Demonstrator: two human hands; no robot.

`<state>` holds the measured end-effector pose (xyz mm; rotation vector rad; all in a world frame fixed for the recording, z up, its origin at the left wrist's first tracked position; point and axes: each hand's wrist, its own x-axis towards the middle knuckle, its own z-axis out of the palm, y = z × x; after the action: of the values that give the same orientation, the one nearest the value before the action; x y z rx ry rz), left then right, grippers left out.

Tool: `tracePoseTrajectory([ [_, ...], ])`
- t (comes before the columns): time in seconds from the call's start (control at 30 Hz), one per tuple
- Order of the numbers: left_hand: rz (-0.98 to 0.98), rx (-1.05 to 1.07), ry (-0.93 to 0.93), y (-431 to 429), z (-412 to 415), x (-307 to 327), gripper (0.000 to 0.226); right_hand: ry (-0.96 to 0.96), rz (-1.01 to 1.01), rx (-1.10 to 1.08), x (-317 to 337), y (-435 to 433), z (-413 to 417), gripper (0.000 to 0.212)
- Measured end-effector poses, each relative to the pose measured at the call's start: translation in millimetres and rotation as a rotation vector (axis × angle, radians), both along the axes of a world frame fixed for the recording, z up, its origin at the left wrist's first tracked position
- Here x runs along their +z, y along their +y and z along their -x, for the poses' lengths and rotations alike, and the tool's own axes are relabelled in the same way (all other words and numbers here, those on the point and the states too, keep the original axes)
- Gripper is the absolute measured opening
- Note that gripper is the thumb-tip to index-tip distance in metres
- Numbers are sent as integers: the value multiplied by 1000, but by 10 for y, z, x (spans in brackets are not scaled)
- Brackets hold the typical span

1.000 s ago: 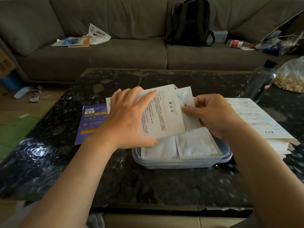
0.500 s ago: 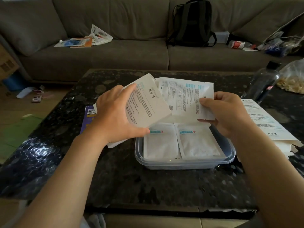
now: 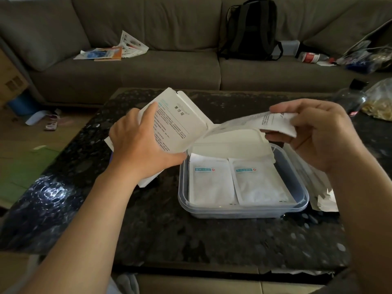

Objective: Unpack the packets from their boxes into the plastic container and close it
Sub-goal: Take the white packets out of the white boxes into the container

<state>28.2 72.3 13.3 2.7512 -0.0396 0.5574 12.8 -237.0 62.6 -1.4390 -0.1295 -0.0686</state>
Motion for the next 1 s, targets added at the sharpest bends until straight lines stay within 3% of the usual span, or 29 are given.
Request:
tracePoseTrajectory([
  [0.1, 5, 31, 33, 4, -6, 17, 129, -37, 61, 132, 1, -21, 22, 37],
  [0.2, 2, 50, 42, 16, -1, 18, 132, -11, 134, 120, 6, 0, 13, 19],
  [0.4, 40, 54, 57, 4, 7, 48, 130, 60, 292, 49, -19, 86, -4, 32],
  [0.67, 76, 41, 74, -39, 32, 56, 129, 261, 636, 143, -309, 516, -152, 26],
  [0.8, 76, 30, 72, -60, 43, 58, 128, 218, 873, 100, -429, 720, -258, 19],
  [1.0, 75, 27, 76, -78, 34, 65, 128, 100, 1142, 134, -646, 809, -277, 52],
])
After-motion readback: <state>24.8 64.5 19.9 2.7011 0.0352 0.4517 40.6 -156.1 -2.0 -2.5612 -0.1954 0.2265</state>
